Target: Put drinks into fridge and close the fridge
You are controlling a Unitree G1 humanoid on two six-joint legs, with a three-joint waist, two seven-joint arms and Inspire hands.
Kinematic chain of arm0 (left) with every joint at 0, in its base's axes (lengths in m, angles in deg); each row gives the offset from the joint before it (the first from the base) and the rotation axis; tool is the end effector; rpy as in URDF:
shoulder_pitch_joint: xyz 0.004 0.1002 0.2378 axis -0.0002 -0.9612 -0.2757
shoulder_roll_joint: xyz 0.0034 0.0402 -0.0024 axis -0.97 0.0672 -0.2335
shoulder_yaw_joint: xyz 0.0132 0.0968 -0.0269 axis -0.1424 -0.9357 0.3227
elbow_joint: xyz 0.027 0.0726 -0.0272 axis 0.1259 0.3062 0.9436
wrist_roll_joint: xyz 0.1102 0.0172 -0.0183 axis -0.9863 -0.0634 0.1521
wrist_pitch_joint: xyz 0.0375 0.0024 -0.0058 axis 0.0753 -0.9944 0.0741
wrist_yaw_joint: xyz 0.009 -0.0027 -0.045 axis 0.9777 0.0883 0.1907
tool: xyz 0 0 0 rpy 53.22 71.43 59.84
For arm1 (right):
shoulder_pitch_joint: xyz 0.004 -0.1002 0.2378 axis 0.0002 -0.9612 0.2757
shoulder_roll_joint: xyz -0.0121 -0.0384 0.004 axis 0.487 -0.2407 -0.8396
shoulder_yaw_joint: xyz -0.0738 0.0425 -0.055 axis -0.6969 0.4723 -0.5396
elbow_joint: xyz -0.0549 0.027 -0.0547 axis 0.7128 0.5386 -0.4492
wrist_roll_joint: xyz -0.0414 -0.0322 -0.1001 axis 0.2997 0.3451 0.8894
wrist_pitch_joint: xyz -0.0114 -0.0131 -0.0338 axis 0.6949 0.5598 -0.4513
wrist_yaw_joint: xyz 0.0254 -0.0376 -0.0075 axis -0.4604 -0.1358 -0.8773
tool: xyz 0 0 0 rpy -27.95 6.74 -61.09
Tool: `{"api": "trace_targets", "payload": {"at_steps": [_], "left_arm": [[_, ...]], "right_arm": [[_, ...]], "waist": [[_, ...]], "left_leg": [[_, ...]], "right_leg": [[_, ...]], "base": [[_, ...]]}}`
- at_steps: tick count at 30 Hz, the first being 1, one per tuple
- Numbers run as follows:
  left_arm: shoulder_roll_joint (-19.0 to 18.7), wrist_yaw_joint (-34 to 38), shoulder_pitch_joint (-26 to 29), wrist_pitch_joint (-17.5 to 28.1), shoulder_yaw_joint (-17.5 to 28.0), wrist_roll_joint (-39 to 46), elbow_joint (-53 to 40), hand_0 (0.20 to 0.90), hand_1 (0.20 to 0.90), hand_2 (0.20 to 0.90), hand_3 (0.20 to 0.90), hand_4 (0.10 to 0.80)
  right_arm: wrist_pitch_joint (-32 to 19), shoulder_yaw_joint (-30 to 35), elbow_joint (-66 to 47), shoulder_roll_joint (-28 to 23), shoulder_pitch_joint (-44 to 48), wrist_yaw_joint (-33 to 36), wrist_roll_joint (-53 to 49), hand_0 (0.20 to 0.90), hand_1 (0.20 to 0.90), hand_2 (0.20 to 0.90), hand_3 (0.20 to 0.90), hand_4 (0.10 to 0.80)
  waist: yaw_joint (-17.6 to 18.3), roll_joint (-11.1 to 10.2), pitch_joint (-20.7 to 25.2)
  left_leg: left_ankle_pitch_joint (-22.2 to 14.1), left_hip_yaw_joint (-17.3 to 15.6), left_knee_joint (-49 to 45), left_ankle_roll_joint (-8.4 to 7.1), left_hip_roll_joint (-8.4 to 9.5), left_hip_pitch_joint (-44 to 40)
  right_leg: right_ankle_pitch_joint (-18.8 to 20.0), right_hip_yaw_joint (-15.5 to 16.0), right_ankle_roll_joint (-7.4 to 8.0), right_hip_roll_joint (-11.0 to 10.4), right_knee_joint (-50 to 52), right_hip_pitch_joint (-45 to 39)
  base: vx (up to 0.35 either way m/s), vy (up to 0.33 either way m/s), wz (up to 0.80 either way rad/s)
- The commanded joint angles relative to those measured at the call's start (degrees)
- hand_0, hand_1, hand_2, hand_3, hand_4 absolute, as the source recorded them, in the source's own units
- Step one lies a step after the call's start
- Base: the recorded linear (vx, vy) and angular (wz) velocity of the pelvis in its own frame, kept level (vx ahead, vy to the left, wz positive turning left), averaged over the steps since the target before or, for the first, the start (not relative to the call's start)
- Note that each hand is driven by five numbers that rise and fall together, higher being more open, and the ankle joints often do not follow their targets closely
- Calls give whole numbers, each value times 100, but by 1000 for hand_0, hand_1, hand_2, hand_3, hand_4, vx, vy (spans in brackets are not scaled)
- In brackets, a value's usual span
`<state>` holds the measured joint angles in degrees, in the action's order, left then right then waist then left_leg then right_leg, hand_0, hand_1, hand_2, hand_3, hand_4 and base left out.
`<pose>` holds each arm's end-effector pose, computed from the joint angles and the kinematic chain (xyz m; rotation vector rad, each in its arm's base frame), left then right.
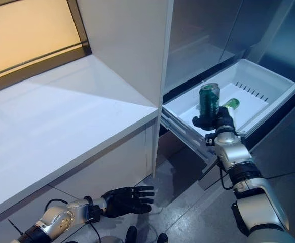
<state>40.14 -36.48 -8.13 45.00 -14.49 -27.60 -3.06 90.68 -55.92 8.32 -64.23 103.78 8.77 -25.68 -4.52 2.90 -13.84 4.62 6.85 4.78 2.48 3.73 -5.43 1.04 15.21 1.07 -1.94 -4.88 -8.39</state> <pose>0.1916 0.1575 -0.0143 -0.2942 0.8359 -0.6960 0.3277 -0.2770 0.1425 -0.4534 0.2269 -0.3750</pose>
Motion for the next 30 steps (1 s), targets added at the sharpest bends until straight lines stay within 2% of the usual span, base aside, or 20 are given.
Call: {"api": "trace_targets", "payload": {"at_steps": [1, 6, 10, 14, 18, 22, 30], "left_arm": [[82, -191, -10, 1084, 33, -449, 260, 900, 900, 900, 900, 800], [171, 19, -210, 1596, 275, -726, 1143, 900, 900, 900, 900, 800], [372, 308, -414, 2092, 790, -1255, 2256, 900, 900, 900, 900, 800], [478, 399, -494, 2260, 1168, -1797, 2929, 900, 900, 900, 900, 800], [468, 393, -482, 2454, 1317, -2249, 3575, 900, 900, 900, 900, 800], [452, 412, -486, 2601, 1415, -2174, 3739, 900, 900, 900, 900, 800], [365, 364, -359, 2711, 1490, -1919, 3416, 900, 900, 900, 900, 800]], "right_arm": [[-1022, -199, -86, -999, 1955, 49, 309, 300, 300, 300, 200, 100], [-1059, -257, 32, -1161, 2096, -13, 321, 300, 300, 300, 200, 100], [-887, -347, 197, -1365, 2342, -150, 483, 300, 300, 300, 200, 100], [-691, -510, 377, -1505, 2606, -189, 720, 300, 300, 300, 200, 100], [-424, -971, 683, -1631, 3110, -310, 815, 300, 300, 300, 200, 100], [-337, -1326, 1039, -1683, 3480, -489, 1123, 300, 300, 300, 200, 100], [395, -1844, 1538, -1724, 3812, -1258, 1845, 300, 300, 300, 200, 100]], "waist": [[-67, -286, 168], [-114, -328, 2], [-243, -408, -169], [-362, -434, -319], [-454, -403, -471], [-525, -313, -609], [-624, -169, -909]], "left_leg": [[-771, -269, -256, 109, 32, -87], [-788, -256, -375, 98, 32, 75], [-801, -131, -528, 73, 63, 279], [-787, -40, -591, 45, 79, 458], [-722, 29, -593, 20, 93, 679], [-659, 122, -580, 5, 122, 887], [-515, 230, -538, 3, 171, 1275]], "right_leg": [[-797, -229, -423, 310, 708, 159], [-815, -241, -462, 316, 805, 300], [-857, -182, -519, 311, 911, 439], [-880, -71, -546, 290, 967, 574], [-863, 5, -557, 276, 977, 764], [-861, 41, -564, 260, 1003, 964], [-799, 134, -552, 222, 1029, 1347]], "base": [[-12, -51, -3], [6, -47, -4], [16, -58, 0], [-6, -31, 1], [-18, -10, 4], [-20, 16, 5], [-45, 30, 11]]}}
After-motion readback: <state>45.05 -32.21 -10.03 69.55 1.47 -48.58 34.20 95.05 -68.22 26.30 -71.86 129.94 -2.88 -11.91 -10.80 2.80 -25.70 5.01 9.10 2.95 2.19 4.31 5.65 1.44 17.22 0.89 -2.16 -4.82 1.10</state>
